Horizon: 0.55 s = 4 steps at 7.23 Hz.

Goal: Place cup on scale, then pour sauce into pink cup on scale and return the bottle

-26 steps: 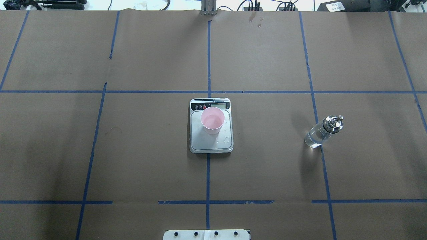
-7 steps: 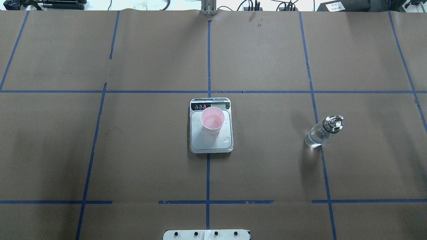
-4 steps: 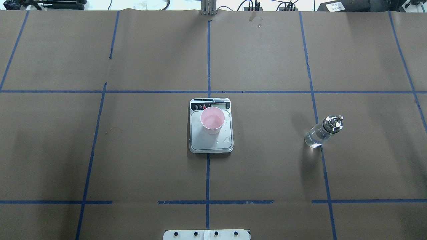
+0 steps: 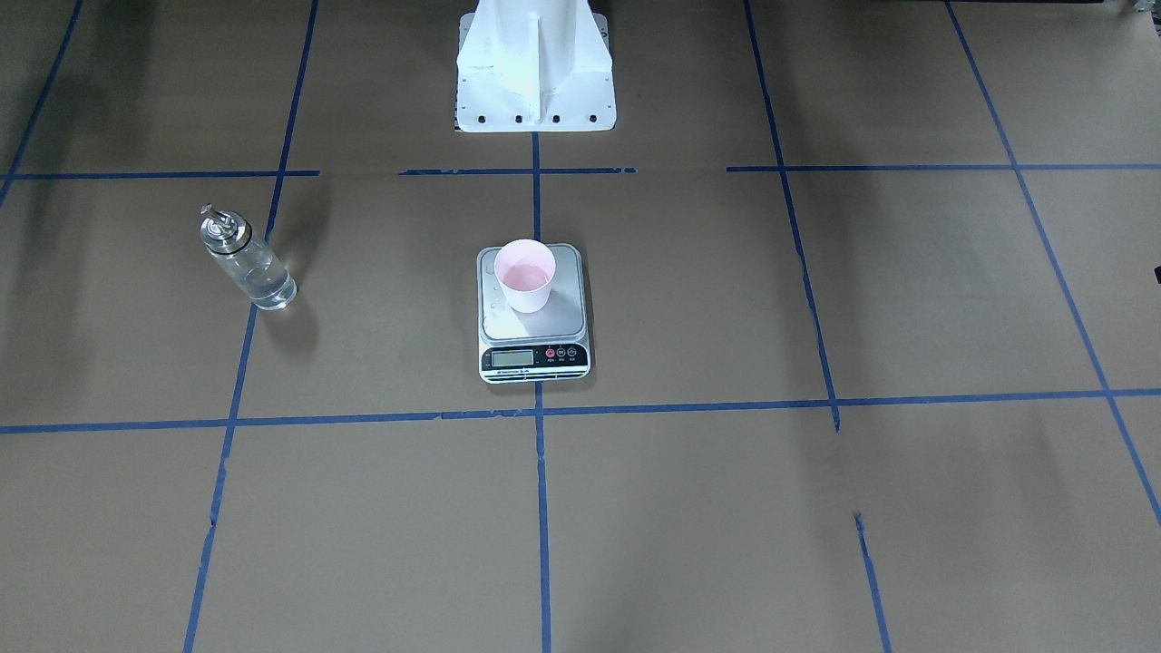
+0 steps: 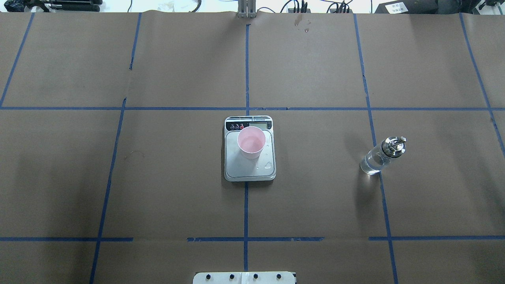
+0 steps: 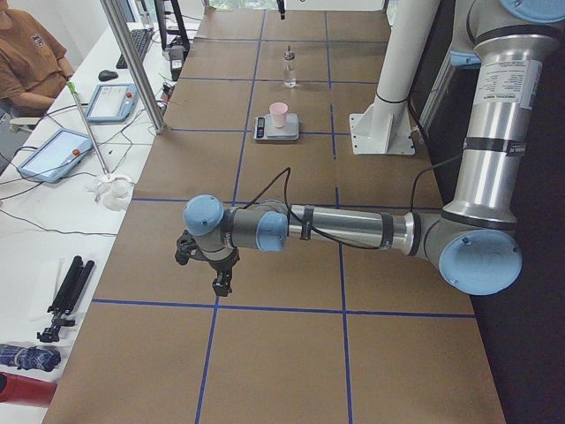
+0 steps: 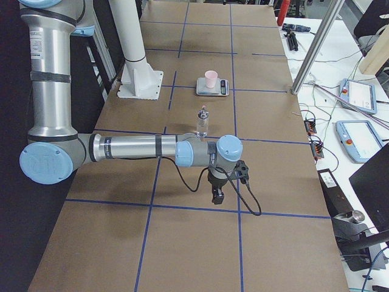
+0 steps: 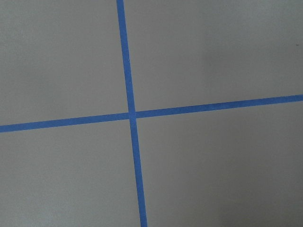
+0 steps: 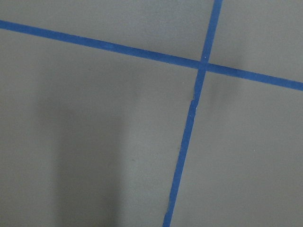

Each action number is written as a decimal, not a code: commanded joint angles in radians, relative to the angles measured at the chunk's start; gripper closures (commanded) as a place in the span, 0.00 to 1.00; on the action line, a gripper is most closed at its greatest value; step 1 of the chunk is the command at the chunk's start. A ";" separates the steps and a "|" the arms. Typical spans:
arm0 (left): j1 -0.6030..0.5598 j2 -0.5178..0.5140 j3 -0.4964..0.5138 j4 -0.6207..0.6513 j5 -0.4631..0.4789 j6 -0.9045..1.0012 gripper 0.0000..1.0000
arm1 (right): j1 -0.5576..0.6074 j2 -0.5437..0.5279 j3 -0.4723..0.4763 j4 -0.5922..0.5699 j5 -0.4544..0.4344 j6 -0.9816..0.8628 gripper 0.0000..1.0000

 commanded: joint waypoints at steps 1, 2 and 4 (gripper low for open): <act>0.000 0.000 0.000 0.000 0.000 0.000 0.00 | 0.001 0.001 -0.003 0.000 -0.002 0.000 0.00; 0.000 -0.003 0.000 0.000 0.000 0.000 0.00 | 0.000 0.001 -0.003 0.000 -0.002 0.002 0.00; 0.000 -0.006 0.000 0.000 0.000 0.000 0.00 | 0.000 0.006 -0.009 0.002 -0.003 0.002 0.00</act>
